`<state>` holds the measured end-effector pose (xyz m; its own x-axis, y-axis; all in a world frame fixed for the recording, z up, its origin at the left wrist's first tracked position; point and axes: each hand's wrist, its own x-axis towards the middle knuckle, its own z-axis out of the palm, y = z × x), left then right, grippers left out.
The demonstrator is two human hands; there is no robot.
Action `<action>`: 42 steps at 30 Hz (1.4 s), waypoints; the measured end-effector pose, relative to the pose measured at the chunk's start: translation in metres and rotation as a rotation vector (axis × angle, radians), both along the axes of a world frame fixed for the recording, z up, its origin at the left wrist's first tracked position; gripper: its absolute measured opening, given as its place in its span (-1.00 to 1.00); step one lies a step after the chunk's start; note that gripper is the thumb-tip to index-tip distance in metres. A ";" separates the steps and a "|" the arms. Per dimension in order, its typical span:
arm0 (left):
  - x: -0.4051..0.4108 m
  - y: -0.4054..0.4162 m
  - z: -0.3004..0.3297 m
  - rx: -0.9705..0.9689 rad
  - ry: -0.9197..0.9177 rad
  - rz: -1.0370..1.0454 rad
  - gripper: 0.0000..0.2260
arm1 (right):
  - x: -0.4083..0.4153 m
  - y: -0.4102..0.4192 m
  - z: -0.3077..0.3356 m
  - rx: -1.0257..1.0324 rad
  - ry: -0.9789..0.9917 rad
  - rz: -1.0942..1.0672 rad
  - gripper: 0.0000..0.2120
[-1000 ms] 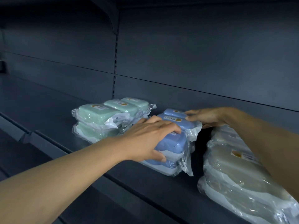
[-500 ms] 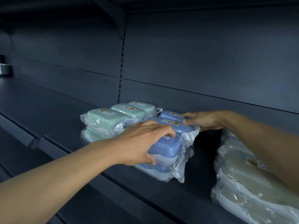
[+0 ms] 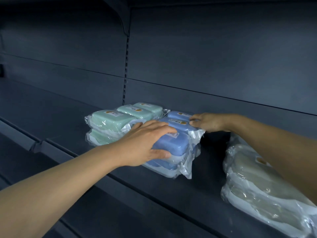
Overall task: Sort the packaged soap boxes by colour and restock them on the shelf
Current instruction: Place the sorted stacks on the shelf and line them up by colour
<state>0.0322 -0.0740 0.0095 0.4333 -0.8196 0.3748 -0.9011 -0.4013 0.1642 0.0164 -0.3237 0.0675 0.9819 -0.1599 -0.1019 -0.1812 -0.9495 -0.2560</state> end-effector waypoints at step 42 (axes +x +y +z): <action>-0.157 -0.084 0.008 0.102 -0.189 -0.082 -0.38 | -0.224 -0.093 0.024 -0.207 -0.130 -0.334 -0.48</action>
<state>-0.1250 -0.1576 0.0177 0.2931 -0.8872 0.3564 -0.9425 -0.3308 -0.0484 -0.2077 -0.4166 0.0917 0.8749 -0.4763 0.0877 -0.4671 -0.8777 -0.1070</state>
